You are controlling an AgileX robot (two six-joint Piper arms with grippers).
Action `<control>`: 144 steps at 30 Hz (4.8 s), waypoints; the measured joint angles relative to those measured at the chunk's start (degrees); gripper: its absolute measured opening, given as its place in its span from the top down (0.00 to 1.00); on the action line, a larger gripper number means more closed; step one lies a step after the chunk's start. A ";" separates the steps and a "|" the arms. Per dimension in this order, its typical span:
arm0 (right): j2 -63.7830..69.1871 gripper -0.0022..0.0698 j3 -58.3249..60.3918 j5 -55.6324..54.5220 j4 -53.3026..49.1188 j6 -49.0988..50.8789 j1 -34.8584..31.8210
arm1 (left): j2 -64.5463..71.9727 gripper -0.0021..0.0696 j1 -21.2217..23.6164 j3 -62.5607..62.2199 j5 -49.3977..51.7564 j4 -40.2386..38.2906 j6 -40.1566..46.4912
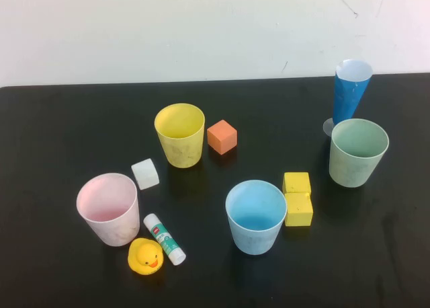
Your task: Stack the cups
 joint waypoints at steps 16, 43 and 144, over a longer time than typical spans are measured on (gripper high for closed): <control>0.00 0.97 0.00 0.00 0.08 0.00 0.00 | 0.00 0.97 0.00 0.00 0.00 0.00 0.00; 0.00 0.97 0.13 -0.74 0.12 0.00 0.00 | 0.00 0.97 0.00 0.00 -0.94 0.12 0.00; 42.13 0.97 -32.64 17.59 25.64 -44.95 0.00 | 106.15 0.95 -10.14 -104.33 39.58 -18.57 23.86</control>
